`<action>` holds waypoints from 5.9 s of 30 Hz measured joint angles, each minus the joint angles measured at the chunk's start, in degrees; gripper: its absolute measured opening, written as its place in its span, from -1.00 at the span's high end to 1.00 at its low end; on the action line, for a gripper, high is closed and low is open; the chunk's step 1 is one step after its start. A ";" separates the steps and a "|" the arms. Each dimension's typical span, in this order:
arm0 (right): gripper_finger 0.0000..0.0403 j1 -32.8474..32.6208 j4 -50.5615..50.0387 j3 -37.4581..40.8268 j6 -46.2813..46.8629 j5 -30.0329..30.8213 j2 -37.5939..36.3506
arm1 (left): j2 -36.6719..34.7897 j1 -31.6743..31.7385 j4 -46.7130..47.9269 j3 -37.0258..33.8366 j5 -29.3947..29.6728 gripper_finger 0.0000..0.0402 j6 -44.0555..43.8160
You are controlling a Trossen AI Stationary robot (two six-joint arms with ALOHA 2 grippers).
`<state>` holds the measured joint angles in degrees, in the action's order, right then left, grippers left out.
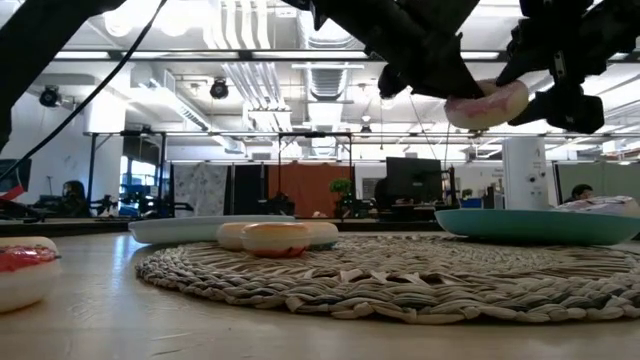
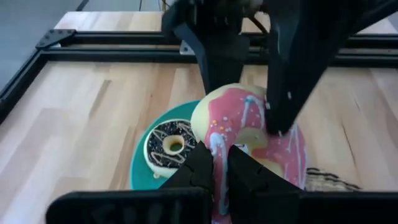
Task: Pick & Place donuts
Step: Put the large pink donut on the green plate, then put the small white donut on the blue plate
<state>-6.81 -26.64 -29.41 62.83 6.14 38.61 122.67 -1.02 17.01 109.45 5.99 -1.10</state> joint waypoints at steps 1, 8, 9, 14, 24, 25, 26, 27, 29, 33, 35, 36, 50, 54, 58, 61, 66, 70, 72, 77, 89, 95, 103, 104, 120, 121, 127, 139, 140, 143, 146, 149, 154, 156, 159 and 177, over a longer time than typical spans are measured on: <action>-0.19 -0.02 0.64 0.23 0.08 -0.47 0.55 | 0.00 0.00 -0.39 0.00 0.01 1.00 -0.01; 0.28 -0.02 2.04 -0.25 -0.70 -1.01 2.84 | 0.00 0.02 1.78 0.00 0.08 0.85 1.06; 0.37 -0.02 1.94 -0.26 -0.67 -0.96 2.80 | 0.01 0.02 2.59 -0.02 0.08 0.80 0.75; 0.80 0.03 -0.27 -0.19 1.91 -0.72 2.85 | 0.35 -0.08 7.43 -0.09 1.05 0.54 -2.84; 0.88 0.89 -2.74 3.31 11.07 -4.09 5.61 | -1.90 -0.99 21.83 -6.19 12.06 0.15 -11.46; 0.88 1.04 -2.00 3.42 11.32 -4.50 6.73 | -3.19 -1.46 21.64 -8.01 12.14 0.14 -11.57; 0.88 1.12 -0.99 3.42 11.45 -5.04 7.95 | -4.46 -2.10 21.39 -10.07 12.03 0.14 -11.93; 0.88 1.16 0.23 3.41 11.55 -5.71 9.34 | -5.77 -2.78 20.00 -12.12 11.88 0.14 -12.39; 0.88 1.12 2.17 3.37 11.29 -6.44 12.54 | -9.46 -4.00 17.19 -16.91 11.64 0.14 -13.59; 0.80 1.44 3.10 1.52 8.88 -6.20 18.77 | -17.82 -5.69 10.57 -27.50 11.79 0.14 -18.51; 0.70 1.78 2.81 0.63 7.45 -6.24 21.34 | -22.62 -6.28 8.51 -32.42 12.08 0.14 -21.97; 0.64 1.88 2.18 0.38 6.65 -6.41 22.41 | -24.74 -6.56 7.09 -34.53 12.08 0.14 -23.79; 0.13 3.47 -23.92 -17.35 -8.52 0.03 32.13 | -43.93 -13.73 8.71 -54.47 18.53 0.14 -38.20; 0.07 3.53 -27.66 -20.74 -11.00 1.82 32.52 | -44.28 -16.22 9.70 -55.89 18.55 0.14 -40.86; 0.01 2.53 -31.99 -21.35 -13.80 4.75 31.55 | -43.63 -21.14 10.33 -55.91 14.12 0.14 -42.96; 0.00 0.11 -32.74 -22.12 -17.25 8.14 29.76 | -43.06 -27.61 13.98 -55.56 11.43 0.14 -44.27; 0.00 -1.07 -32.65 -22.51 -20.86 9.33 28.86 | -41.28 -36.54 19.13 -55.18 10.61 0.14 -49.56; 0.00 -1.06 -32.53 -21.87 -23.06 9.29 30.04 | -39.41 -39.06 15.92 -55.19 7.76 0.14 -49.62; 0.00 -1.06 -32.11 -21.76 -23.40 9.38 30.71 | -38.03 -39.06 14.10 -55.25 6.04 0.14 -49.60; 0.00 -1.06 -31.08 -20.81 -23.51 9.52 30.92 | -32.84 -40.26 10.56 -53.44 2.75 0.15 -47.99; 0.00 -1.06 -31.09 -19.51 -22.95 10.36 30.90 | -20.71 -42.00 29.04 -40.56 10.89 0.28 -41.34; 0.00 -1.06 -31.00 -19.45 -22.96 10.86 30.90 | -20.15 -43.32 28.98 -39.35 11.03 0.30 -44.44; 0.00 -1.00 -30.62 -19.45 -22.73 12.08 30.90 | -16.50 -43.65 28.48 -39.47 10.65 0.31 -45.58; 0.00 -1.00 -30.60 -19.45 -22.73 12.08 30.90 | -16.03 -43.55 28.44 -39.54 10.48 0.33 -45.73; 0.00 -1.09 -17.33 -19.74 -34.94 5.50 29.20 | -22.51 -39.53 29.14 -40.44 6.72 0.99 -53.79; 0.00 -1.11 -13.77 -19.76 -38.61 3.04 29.04 | -24.65 -38.65 28.77 -40.46 6.20 0.99 -53.22; 0.00 -1.10 8.41 -19.78 -59.88 -6.65 30.36 | -38.25 -29.39 12.59 -43.76 -2.22 1.00 -50.27; 0.00 -1.59 15.11 -29.76 -76.05 -9.10 39.82 | -47.77 -12.07 -11.93 -54.48 -9.58 1.00 -45.59; 0.00 -1.58 13.83 -31.40 -77.85 -9.09 41.02 | -47.39 -11.18 -12.04 -54.48 -10.46 1.00 -44.80; 0.00 -1.55 9.31 -35.90 -83.20 -9.03 45.00 | -46.26 -8.98 -11.66 -53.74 -13.17 1.00 -42.31; 0.00 -1.55 6.41 -40.43 -85.80 -9.01 48.91 | -45.42 -7.58 -11.54 -52.57 -15.62 1.00 -40.96; 0.00 -1.55 4.69 -44.25 -86.09 -8.98 51.67 | -45.42 -7.13 -9.99 -52.42 -15.95 1.00 -40.30; 0.00 -1.57 3.96 -47.37 -89.27 -8.83 54.50 | -45.44 -6.93 -8.24 -52.50 -16.89 1.00 -40.05; 0.00 -1.57 4.57 -48.17 -90.69 -9.08 55.37 | -45.44 -6.93 -7.91 -52.50 -16.91 1.00 -39.75; 0.00 -1.79 6.83 -48.37 -91.71 -9.29 56.65 | -45.57 -6.43 -8.25 -52.46 -17.04 1.00 -38.70; 0.69 -1.31 6.83 -50.33 -90.79 -9.39 59.75 | -45.68 -5.41 -7.39 -52.48 -19.64 1.00 -38.06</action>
<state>-8.13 -19.80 -79.75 -27.96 -3.25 98.37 76.99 -6.43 9.62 56.97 -13.65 -39.16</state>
